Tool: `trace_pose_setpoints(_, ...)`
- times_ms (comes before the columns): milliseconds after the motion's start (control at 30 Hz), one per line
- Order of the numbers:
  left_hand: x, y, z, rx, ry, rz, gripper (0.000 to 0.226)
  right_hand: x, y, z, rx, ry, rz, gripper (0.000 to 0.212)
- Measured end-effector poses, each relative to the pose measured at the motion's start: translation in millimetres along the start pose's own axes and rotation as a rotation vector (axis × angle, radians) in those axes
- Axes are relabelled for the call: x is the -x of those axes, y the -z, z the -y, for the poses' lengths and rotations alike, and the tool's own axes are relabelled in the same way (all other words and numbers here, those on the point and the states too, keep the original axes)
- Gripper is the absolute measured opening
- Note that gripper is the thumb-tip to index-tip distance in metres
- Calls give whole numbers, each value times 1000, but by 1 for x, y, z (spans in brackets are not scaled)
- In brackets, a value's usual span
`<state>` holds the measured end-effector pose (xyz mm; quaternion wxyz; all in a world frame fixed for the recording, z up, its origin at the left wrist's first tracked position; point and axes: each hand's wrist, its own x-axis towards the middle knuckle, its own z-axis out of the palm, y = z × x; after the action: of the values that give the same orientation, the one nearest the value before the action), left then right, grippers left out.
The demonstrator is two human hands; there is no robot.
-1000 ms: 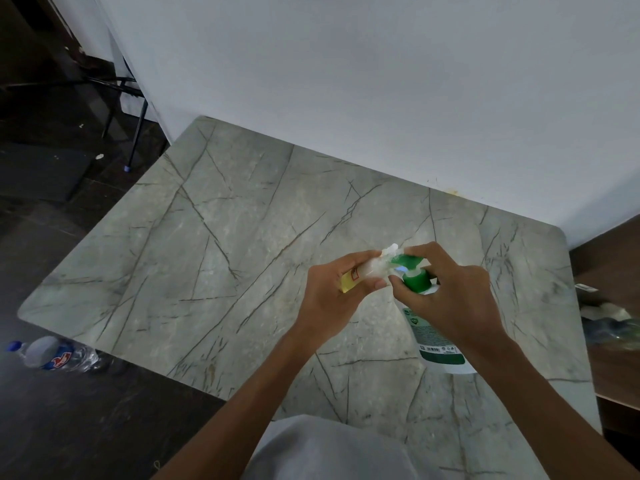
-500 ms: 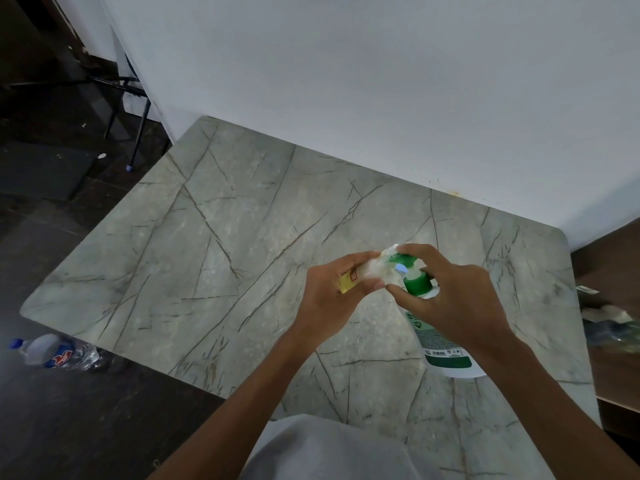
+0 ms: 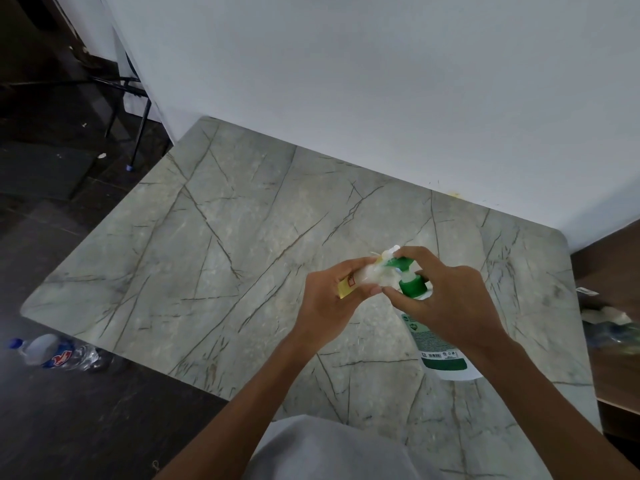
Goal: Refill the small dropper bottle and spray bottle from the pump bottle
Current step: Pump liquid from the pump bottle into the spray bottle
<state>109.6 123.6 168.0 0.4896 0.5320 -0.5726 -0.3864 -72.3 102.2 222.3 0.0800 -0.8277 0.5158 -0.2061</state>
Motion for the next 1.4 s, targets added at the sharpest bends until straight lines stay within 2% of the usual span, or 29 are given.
trace_pose_setpoints(167, 2, 3, 5, -34, 4, -6, 41, 1, 0, 1, 9, 28, 20, 59)
trace_pose_setpoints(500, 2, 2, 5, -43, -16, -3, 41, 2, -2, 1, -18, 5, -31, 41)
trace_pose_setpoints(800, -1, 5, 0, -9, -35, -4, 39, -1, 2, 2, 38, 56, 4, 58)
trace_pose_setpoints(1233, -2, 3, 3, 6, -4, 4, 40, -5, -1, -3, -1, 49, -22, 40)
trace_pose_setpoints(1400, -2, 0, 4, 0, 7, 6, 41, -5, -2, -3, 3, 44, -36, 41)
